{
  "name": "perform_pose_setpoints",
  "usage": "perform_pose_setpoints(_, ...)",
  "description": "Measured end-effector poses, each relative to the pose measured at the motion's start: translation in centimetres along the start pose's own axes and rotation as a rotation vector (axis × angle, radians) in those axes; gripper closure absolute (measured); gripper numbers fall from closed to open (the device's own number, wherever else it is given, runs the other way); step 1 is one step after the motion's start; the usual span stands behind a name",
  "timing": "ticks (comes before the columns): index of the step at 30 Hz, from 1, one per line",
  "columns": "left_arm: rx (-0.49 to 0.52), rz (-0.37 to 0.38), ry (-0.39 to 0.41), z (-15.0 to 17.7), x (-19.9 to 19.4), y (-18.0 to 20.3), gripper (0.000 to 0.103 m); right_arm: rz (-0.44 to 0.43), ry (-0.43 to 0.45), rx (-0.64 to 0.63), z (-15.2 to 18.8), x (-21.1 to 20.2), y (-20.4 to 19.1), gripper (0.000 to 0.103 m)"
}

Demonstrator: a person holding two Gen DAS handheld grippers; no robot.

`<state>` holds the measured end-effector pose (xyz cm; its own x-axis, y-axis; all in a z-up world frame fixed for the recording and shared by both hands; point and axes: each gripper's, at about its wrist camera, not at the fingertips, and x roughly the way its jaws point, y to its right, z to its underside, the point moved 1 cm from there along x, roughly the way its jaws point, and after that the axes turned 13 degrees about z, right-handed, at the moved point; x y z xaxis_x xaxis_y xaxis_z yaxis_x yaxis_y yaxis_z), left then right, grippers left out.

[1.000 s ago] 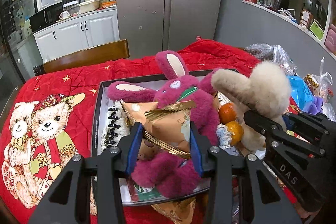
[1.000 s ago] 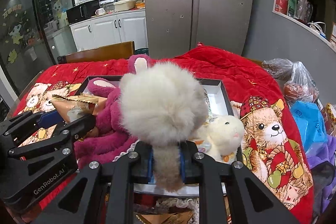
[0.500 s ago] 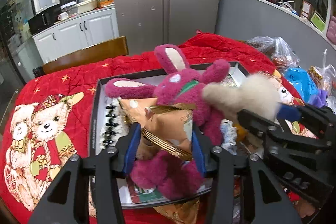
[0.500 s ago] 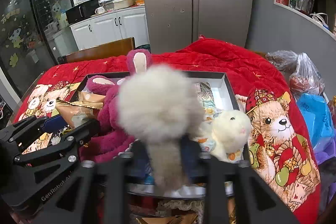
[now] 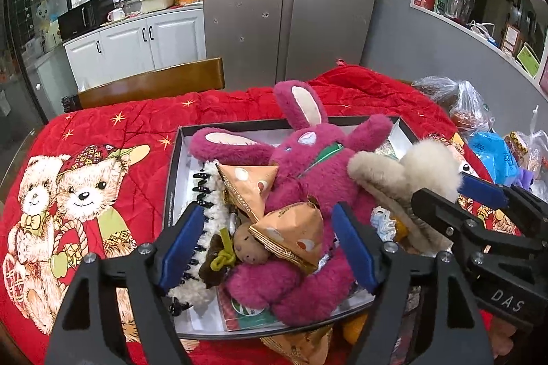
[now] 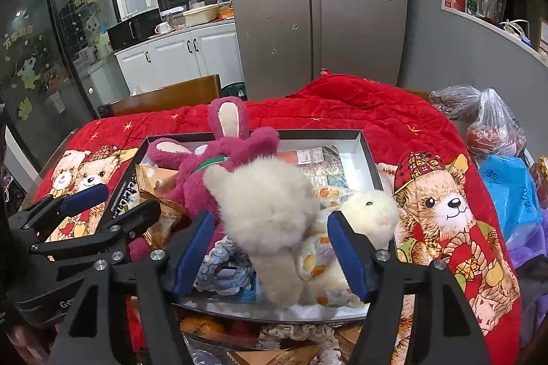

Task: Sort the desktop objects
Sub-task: 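Open both tools and withdraw them from the black box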

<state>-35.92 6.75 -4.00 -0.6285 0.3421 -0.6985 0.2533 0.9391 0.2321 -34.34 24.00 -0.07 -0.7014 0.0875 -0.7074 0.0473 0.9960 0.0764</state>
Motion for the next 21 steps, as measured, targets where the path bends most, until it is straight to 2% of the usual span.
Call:
perform_pose_setpoints(6,-0.017,0.011,0.01,-0.1,-0.4,-0.2,0.018,0.001,0.013,0.0,-0.1,-0.4,0.1,0.032)
perform_pose_setpoints(13,0.0,-0.028,0.009,-0.2,-2.3,-0.2,0.015,0.01,0.042,-0.016,-0.4,-1.9,0.1,0.032)
perform_pose_setpoints(18,0.031,-0.038,0.049,0.3,-6.6,0.4,0.015,0.014,0.112,-0.029,-0.8,-5.6,0.2,0.031)
perform_pose_setpoints(21,0.041,-0.027,0.104,0.6,-10.3,1.0,0.013,0.009,0.163,-0.024,-0.7,-8.7,0.3,0.025)
